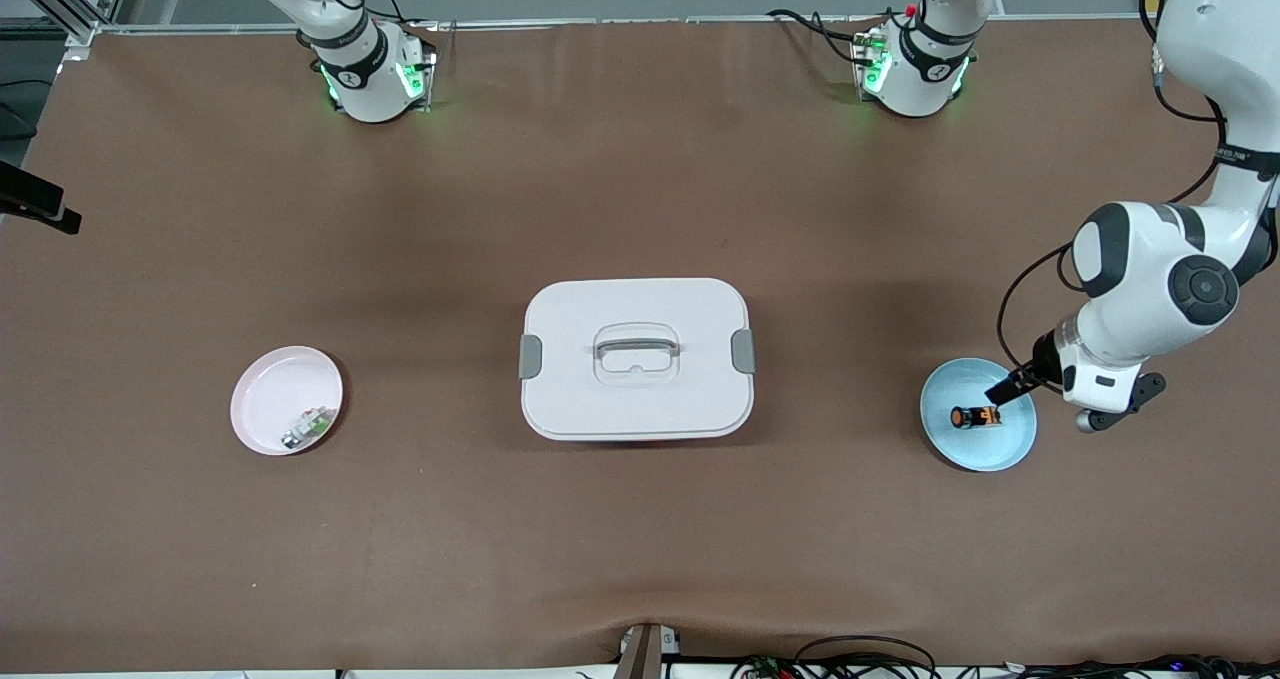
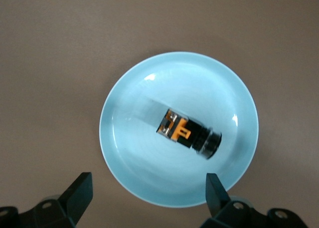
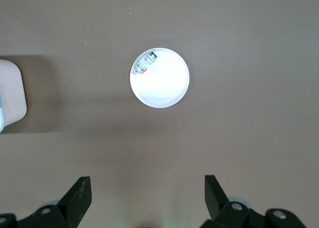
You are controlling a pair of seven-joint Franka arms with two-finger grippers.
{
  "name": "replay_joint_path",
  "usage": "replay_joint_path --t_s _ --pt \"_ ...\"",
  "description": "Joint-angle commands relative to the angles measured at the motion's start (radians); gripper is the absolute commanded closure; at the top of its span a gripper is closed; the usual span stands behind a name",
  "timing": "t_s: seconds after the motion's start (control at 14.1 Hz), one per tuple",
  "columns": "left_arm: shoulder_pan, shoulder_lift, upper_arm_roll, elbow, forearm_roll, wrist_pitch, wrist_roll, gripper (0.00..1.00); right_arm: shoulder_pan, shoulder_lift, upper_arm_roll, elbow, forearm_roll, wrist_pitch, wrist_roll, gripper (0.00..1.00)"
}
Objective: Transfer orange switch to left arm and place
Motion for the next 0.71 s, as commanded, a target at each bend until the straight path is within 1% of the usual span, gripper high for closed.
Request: replay_joint_path --t_s 0.0,0.07,0.14,0.21,0.43,0.5,0.64 --pt "0.003 -0.091 0.007 -0.089 -0.054 0.030 0.257 0.00 -0.003 -0.015 0.006 -0.006 0.005 0.001 -0.009 0.00" --pt "0.003 -0.108 0.007 -0.100 -0.086 0.035 0.398 0.00 -0.003 -0.015 0.006 -0.008 0.005 0.001 -0.009 0.00" --pt "0.003 -0.147 0.007 -0.131 -0.121 0.045 0.518 0.00 -0.003 -0.015 0.006 -0.006 0.005 0.001 -0.009 0.00" --pt "0.004 -0.181 0.007 -0.157 -0.153 0.058 0.563 0.00 -0.003 -0.015 0.006 -0.008 0.005 0.001 -0.009 0.00" --pt "0.006 -0.276 0.005 -0.174 -0.167 0.049 0.565 0.00 -0.005 -0.015 0.006 -0.006 0.005 0.001 -0.009 0.00" --pt "0.006 -0.299 0.002 -0.171 -0.167 0.044 0.559 0.00 -0.003 -0.015 0.006 -0.006 0.005 0.001 -0.009 0.00" --pt "0.006 -0.365 0.002 -0.143 -0.170 -0.009 0.570 0.00 -0.005 -0.015 0.006 -0.006 0.005 0.001 -0.009 0.00"
